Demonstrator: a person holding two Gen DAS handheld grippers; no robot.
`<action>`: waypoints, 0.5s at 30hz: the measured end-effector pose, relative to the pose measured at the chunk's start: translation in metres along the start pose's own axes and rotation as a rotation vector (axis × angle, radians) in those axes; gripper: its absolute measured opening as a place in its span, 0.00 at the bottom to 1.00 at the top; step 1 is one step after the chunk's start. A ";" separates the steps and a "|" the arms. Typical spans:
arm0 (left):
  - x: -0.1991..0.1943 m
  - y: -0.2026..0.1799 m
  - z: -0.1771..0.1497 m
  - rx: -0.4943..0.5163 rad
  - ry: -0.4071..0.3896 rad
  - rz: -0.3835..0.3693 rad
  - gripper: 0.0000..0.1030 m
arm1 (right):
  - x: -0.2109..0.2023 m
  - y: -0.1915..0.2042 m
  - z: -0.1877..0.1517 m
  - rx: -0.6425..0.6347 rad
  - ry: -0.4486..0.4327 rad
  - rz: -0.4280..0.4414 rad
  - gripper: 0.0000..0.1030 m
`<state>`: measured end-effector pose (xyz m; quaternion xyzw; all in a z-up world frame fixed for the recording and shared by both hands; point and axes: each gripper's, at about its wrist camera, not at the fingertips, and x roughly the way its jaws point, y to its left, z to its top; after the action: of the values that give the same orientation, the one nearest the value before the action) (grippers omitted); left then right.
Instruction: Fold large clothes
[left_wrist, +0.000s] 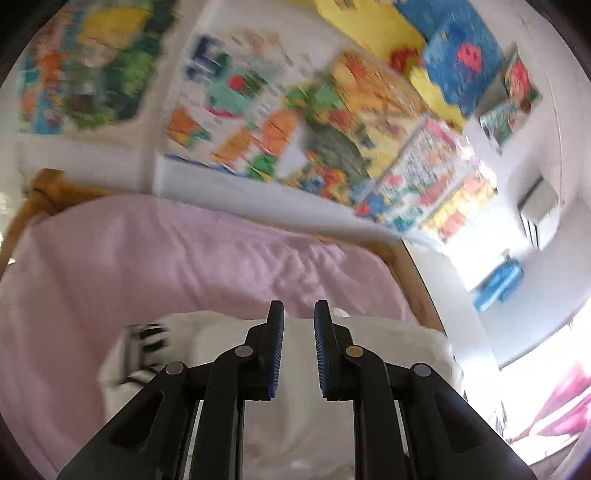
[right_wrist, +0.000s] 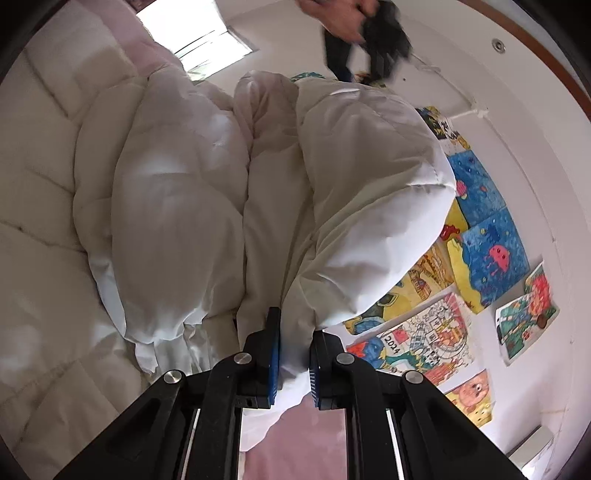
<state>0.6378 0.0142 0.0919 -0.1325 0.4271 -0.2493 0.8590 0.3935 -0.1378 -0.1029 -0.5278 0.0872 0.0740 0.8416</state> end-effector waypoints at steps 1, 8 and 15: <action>0.012 -0.008 0.001 0.032 0.034 -0.021 0.13 | 0.000 0.001 -0.001 -0.017 -0.004 -0.003 0.12; 0.041 -0.041 -0.059 0.342 0.166 -0.082 0.13 | 0.023 0.000 -0.021 -0.226 -0.021 -0.113 0.12; 0.056 -0.025 -0.105 0.372 0.238 -0.110 0.13 | 0.041 -0.022 -0.043 -0.165 0.049 -0.045 0.31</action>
<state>0.5746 -0.0382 0.0029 0.0355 0.4643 -0.3844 0.7971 0.4347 -0.1850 -0.1113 -0.5990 0.0894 0.0493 0.7942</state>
